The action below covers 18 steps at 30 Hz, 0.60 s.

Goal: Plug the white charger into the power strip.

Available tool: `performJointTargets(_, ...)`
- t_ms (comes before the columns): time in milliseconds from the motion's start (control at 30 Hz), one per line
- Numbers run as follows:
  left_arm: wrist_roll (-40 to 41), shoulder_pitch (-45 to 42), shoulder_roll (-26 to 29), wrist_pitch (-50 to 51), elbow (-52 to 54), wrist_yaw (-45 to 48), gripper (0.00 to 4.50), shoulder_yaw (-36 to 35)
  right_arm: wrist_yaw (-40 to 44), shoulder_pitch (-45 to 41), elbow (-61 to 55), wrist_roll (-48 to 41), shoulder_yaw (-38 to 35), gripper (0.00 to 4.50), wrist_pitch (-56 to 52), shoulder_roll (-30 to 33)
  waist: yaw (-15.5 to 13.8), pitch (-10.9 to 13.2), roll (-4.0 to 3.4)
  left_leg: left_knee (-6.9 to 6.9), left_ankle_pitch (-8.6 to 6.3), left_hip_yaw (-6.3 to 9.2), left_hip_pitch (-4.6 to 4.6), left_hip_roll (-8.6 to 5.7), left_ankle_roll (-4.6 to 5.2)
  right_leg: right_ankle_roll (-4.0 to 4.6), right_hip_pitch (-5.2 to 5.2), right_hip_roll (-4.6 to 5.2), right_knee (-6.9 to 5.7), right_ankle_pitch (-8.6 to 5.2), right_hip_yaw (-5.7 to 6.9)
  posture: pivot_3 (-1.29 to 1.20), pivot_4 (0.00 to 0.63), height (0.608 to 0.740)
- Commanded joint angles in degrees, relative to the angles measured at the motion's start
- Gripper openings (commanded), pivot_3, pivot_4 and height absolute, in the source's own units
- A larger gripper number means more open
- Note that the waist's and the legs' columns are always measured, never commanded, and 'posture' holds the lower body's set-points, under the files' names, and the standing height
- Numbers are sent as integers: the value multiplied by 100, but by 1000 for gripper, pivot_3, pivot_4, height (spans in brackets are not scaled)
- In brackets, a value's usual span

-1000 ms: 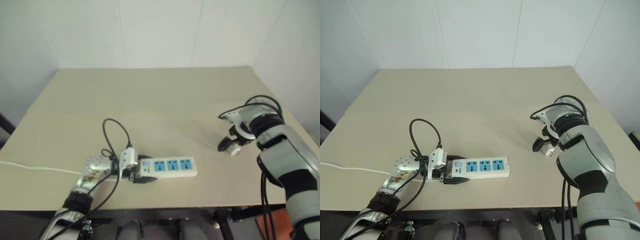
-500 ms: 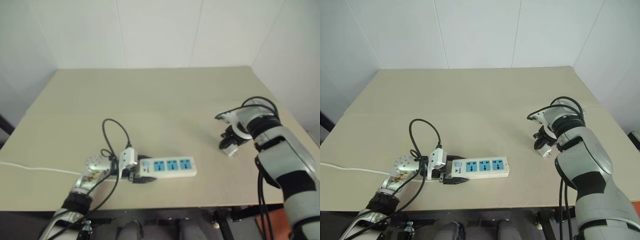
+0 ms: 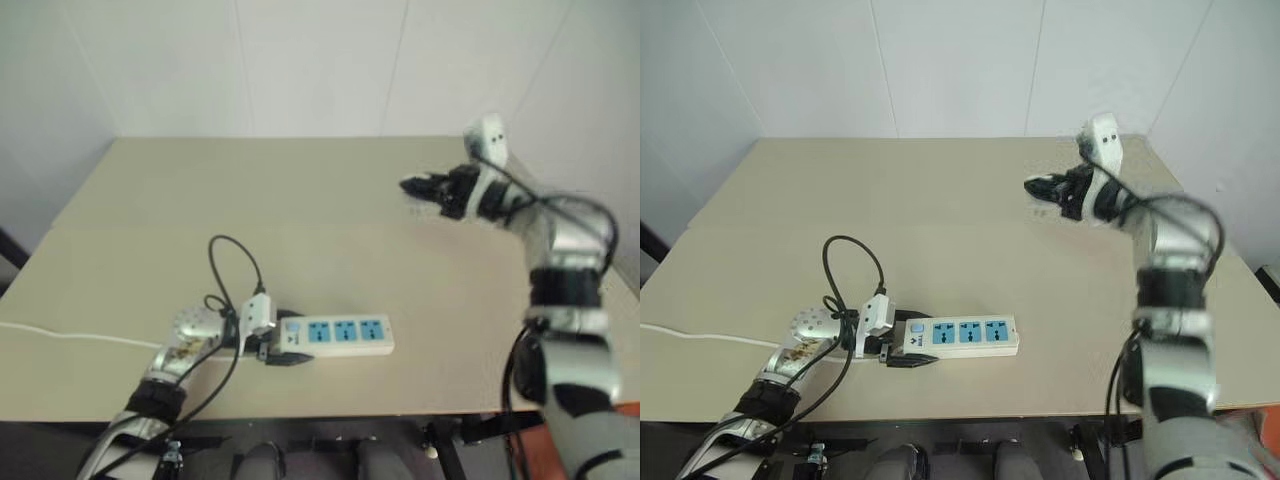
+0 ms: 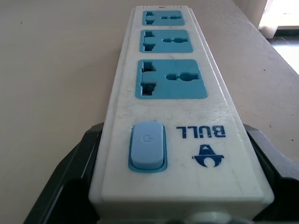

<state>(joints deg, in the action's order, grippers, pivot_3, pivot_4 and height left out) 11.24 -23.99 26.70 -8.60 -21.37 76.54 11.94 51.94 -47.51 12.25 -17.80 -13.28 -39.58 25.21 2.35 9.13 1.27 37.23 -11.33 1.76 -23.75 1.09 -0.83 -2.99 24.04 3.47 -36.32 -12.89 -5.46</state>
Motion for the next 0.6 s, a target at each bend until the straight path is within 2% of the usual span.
performJointTargets(33,-172,21,121,38,-108,89,3343,147,523,664,-1171,-685,7,1149,788,-206,8,1,-2,0,0,0,-2,0,0,0,1,0,0,0,0,0,150,740)
performJointTargets(167,-167,-15,181,39,-98,130,3343,142,845,1440,-1624,-667,655,1149,1710,-610,52,1,-2,2,0,-3,8,2,0,-3,-2,-2,-4,2,-3,0,150,740)
performJointTargets(367,-151,-15,237,57,-61,154,3343,138,1295,1924,-1399,-383,1463,1149,3096,-885,51,1,-2,1,0,-4,24,2,0,-29,-13,-4,-4,-15,-5,0,150,740)
performJointTargets(600,-152,-10,280,41,-57,185,3343,133,1398,1917,-854,-398,1807,1149,3535,-1005,42,1,-1,1,0,-4,26,3,0,-10,-13,-5,-6,-4,-5,0,150,740)
